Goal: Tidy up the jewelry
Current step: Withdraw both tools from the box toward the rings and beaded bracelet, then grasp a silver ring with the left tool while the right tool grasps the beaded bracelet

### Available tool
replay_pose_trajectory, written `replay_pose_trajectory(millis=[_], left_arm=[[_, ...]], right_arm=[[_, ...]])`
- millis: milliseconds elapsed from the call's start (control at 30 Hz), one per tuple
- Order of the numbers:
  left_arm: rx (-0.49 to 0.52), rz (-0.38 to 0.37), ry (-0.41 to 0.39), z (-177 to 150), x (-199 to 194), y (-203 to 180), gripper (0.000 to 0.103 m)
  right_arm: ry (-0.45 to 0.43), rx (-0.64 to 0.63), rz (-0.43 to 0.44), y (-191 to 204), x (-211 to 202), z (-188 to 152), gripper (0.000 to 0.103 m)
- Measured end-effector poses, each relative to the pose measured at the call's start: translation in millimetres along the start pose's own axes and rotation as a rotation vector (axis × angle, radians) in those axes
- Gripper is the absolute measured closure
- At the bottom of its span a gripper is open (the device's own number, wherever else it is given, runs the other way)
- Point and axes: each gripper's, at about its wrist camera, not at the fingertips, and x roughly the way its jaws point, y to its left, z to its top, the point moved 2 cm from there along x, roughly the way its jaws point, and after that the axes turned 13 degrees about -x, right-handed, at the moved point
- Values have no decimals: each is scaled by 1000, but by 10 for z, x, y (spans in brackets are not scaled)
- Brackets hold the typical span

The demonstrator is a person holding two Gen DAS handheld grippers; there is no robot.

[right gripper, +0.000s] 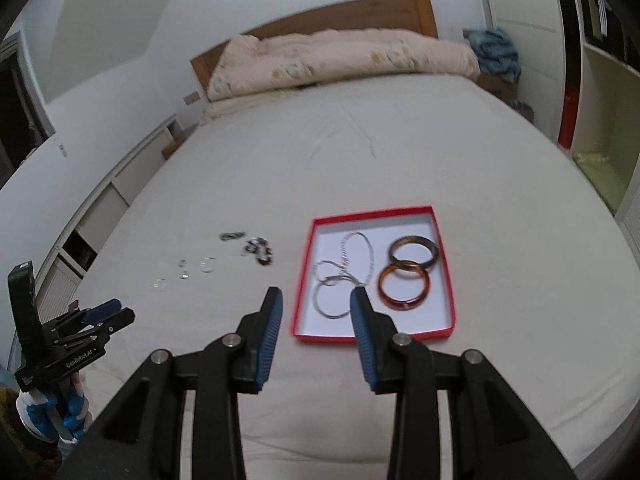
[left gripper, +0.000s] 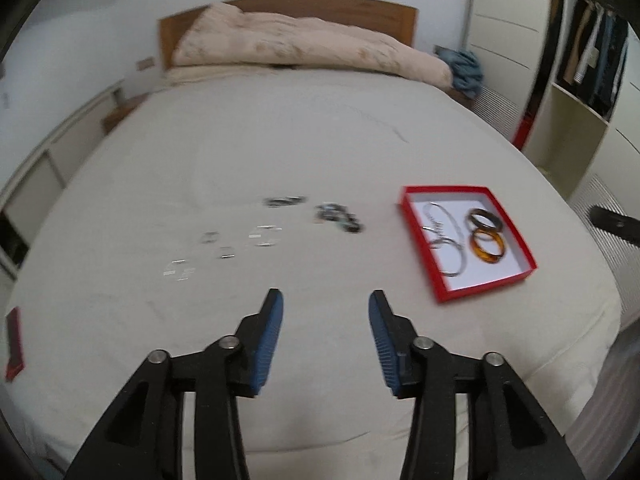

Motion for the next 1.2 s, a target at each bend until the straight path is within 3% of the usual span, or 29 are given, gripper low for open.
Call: replay_pose_trajectory(millis=[300,567,967,1200], left_arm=[[-93,116,-106,-116,-584,927,53],[-182,184,-116,-265,-610,1477,53],[-276,220,-17,-225,300,1950,57],[-278,182,23,-9,843,2035,59]], right_arm=[[-89,-35,16,656,-473,50,69],[-100,-34,47,1002,-356,23,69],[25,-53,91,1273,881,-98,69],[95,-96,107,1424,1581,-150,69]])
